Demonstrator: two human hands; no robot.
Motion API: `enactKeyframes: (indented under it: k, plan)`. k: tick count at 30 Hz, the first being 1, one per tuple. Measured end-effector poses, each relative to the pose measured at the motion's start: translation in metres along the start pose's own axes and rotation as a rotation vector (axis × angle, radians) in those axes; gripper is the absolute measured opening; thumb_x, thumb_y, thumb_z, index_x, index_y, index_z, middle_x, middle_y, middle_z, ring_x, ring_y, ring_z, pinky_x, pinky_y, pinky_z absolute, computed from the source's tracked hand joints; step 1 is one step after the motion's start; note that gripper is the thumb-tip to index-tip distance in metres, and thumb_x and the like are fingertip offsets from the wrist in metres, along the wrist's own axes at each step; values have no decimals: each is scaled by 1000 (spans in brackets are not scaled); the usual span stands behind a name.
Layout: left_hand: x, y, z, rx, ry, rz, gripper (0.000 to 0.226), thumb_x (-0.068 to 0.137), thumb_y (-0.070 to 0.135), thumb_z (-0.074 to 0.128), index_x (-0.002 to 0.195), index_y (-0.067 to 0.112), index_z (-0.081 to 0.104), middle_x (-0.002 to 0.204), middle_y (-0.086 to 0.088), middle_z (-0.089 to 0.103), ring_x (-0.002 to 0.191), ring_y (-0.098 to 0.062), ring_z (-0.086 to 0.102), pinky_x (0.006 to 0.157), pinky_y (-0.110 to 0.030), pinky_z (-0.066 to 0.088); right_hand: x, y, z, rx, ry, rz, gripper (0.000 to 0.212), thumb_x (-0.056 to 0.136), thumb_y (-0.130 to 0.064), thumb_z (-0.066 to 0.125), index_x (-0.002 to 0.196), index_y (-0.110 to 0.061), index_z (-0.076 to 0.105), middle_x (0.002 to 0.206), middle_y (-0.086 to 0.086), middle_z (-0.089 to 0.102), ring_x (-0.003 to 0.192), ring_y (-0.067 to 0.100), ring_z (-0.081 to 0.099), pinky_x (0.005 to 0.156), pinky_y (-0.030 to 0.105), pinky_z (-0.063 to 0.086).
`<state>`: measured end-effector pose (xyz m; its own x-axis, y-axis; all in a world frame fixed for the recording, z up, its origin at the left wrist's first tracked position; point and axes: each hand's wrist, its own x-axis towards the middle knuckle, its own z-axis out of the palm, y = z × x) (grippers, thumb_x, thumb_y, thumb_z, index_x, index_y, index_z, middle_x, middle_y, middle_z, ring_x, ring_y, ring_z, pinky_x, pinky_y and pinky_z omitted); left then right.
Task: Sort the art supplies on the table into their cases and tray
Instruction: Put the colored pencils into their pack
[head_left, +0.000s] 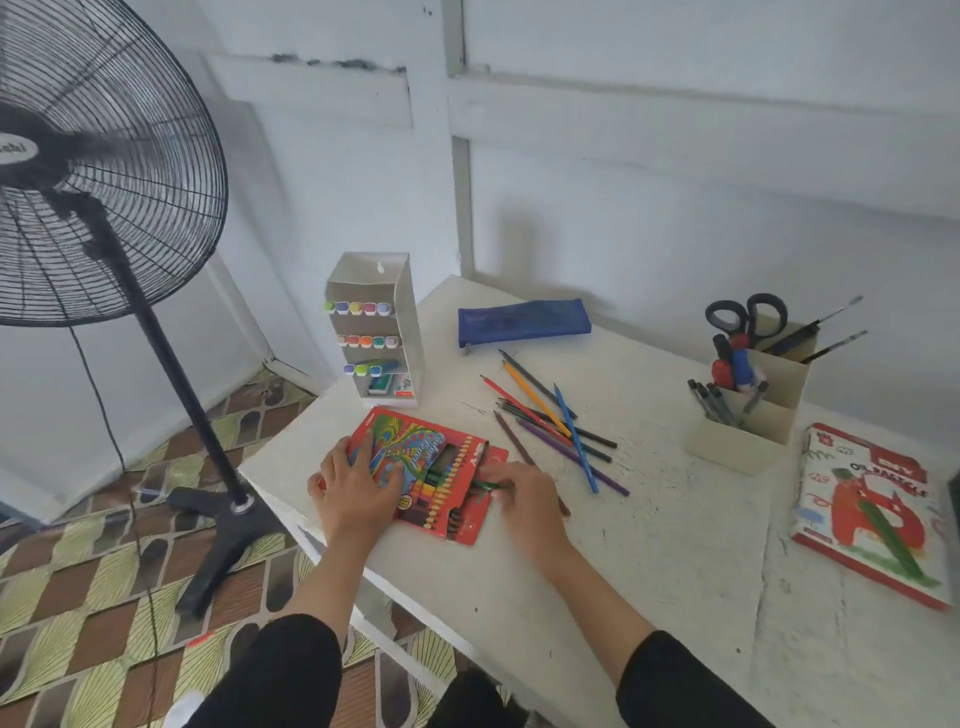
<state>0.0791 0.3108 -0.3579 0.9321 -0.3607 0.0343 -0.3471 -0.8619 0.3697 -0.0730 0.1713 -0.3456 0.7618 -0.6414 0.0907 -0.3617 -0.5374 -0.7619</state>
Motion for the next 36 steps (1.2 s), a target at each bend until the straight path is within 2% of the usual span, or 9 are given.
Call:
enactKeyframes:
  k: [3,5,8,13,20,25,30,33,36]
  plan:
    - [-1,1,-2,4,-8,0,58,93,51,41,145,28,30,149,-5,27,138,-23,22,112,-43,14,-2,-4,3,3,32,19,30,84,9,57,102,-10,72,99,3,70,89,13,60,76,-4,32]
    - [-1,1,-3,7,-20,5,57,92,51,41,143,28,32,146,-5,29,135,-24,25,112,-44,16,-2,-5,3,-1,25,39,30,84,7,58,102,-13,72,95,0,64,86,10,56,75,-3,33]
    - [2,1,-4,18,-10,10,55,87,52,41,136,27,38,137,-6,35,129,-25,30,108,-46,20,-3,-6,3,27,29,63,29,84,6,59,102,-14,72,97,-1,67,88,10,61,82,12,46]
    - [13,5,-8,33,1,11,49,85,47,51,127,23,44,118,-7,39,116,-25,36,96,-44,28,-1,-4,1,67,94,162,9,80,3,67,80,-6,68,90,-1,49,78,11,53,68,5,42]
    - [32,-6,-8,93,-57,197,54,85,54,45,128,22,46,116,-6,42,112,-24,39,90,-42,34,10,-24,24,-85,148,227,8,82,-8,67,85,-11,74,75,-23,43,70,-4,47,62,1,33]
    - [38,-20,-6,19,-29,294,58,74,57,37,113,16,53,102,-6,46,97,-26,45,80,-42,36,2,-26,32,-171,144,286,17,87,-10,63,97,-16,75,89,-7,56,93,14,53,79,20,45]
    - [31,-22,-5,-78,-16,357,47,84,43,56,121,15,50,122,-9,47,112,-27,41,91,-48,36,-6,-29,27,-183,135,324,24,92,-4,54,104,-13,72,103,1,63,86,4,51,68,2,35]
    - [34,-26,-1,-65,0,507,44,83,40,42,118,20,57,127,-6,52,116,-22,38,89,-57,38,-4,-35,26,-193,207,390,24,92,-1,50,94,-11,72,97,0,58,87,6,49,73,6,37]
    - [36,-30,-1,-27,-10,613,47,85,39,32,113,23,65,124,-3,57,119,-21,44,91,-62,36,5,-39,23,-210,323,394,21,92,-1,50,96,-9,69,104,5,60,95,11,53,89,21,43]
